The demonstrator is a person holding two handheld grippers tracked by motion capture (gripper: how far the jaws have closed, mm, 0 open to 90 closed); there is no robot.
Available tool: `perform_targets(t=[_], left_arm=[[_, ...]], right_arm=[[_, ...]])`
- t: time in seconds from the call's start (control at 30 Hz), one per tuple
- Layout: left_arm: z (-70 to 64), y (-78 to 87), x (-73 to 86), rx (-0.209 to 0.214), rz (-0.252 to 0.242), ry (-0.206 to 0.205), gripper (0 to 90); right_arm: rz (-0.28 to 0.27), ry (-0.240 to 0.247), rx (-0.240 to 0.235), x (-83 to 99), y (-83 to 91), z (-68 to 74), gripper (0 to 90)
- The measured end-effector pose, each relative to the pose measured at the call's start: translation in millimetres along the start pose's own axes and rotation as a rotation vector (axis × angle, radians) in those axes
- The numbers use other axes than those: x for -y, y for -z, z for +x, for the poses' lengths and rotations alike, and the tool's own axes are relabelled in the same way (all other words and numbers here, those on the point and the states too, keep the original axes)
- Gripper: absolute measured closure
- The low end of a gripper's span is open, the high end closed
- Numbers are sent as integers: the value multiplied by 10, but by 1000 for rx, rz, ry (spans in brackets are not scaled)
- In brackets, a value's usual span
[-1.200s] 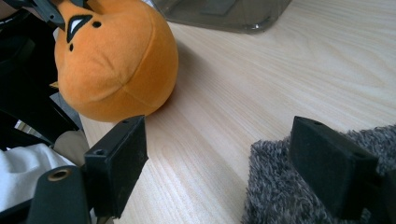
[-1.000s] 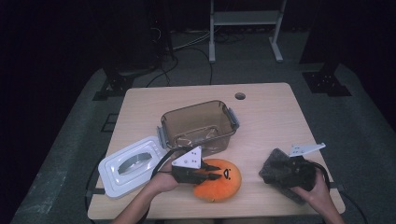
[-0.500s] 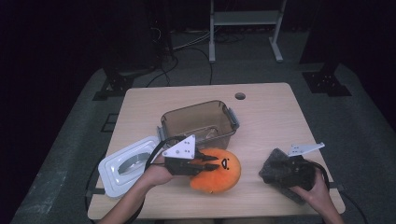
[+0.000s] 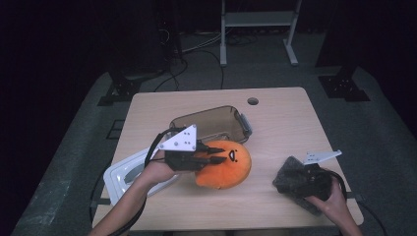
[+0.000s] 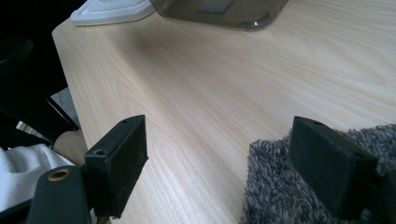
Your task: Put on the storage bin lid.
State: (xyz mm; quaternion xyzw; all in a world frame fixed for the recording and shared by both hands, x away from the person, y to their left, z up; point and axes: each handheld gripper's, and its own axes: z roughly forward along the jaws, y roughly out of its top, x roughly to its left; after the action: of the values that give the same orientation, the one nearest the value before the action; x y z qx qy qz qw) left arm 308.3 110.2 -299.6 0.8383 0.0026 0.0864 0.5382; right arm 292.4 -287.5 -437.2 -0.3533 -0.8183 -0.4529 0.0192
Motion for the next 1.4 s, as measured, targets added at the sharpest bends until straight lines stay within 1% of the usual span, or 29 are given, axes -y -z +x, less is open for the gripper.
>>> perform_targets(t=[0.03,0.07,0.1,0.13,0.27,0.3,0.4,0.43,0.53,0.57,0.63,0.67,0.73,0.8,0.83,0.87,0.9,1.13,1.33,1.4], left_arm=[[32,29,-31,-8,1,-3,772],[32,29,-31,-8,1,-3,771],[64,53,-54,-14,-10,6,772],[86,69,-60,-8,-17,15,772],[137,95,-77,-21,-13,15,770],[162,112,-92,-34,-4,7,770],[189,131,-105,-41,-4,10,771],[217,151,-120,-45,-4,11,771],[285,192,-147,-49,-23,26,770],[302,204,-165,-60,-18,20,770],[333,226,-199,-67,-14,13,770],[333,226,-199,-67,-14,13,770],[388,254,-225,-82,-11,15,770],[406,261,-228,-87,-7,16,770],[443,273,-223,-95,-4,22,770],[443,273,-223,-95,-4,22,770],[477,284,-212,-106,-4,30,770],[598,328,-194,-133,-3,55,769],[671,346,-187,-146,10,61,769],[721,358,-181,-169,16,67,769]], right_arm=[[1,2,1,1,-2,-1,186],[1,2,1,2,-3,-1,186],[1,2,1,3,-2,-2,186],[-1,2,1,4,-2,-2,186],[-2,-1,0,4,-1,1,186],[-1,0,0,5,-4,2,186],[4,0,0,7,-9,4,186],[6,2,1,7,-13,4,186],[3,2,0,4,-10,6,186],[3,2,-2,4,-10,7,186],[5,0,-2,5,-13,10,186],[5,0,-2,5,-13,10,186],[8,0,-4,4,-23,7,186],[8,0,-5,4,-25,7,187],[9,0,-7,3,-26,6,186],[9,0,-7,3,-26,6,186],[10,-1,-7,3,-26,5,187],[11,0,-8,6,-25,1,187],[9,2,-10,7,-25,-6,187],[11,1,-10,8,-26,-6,187]])
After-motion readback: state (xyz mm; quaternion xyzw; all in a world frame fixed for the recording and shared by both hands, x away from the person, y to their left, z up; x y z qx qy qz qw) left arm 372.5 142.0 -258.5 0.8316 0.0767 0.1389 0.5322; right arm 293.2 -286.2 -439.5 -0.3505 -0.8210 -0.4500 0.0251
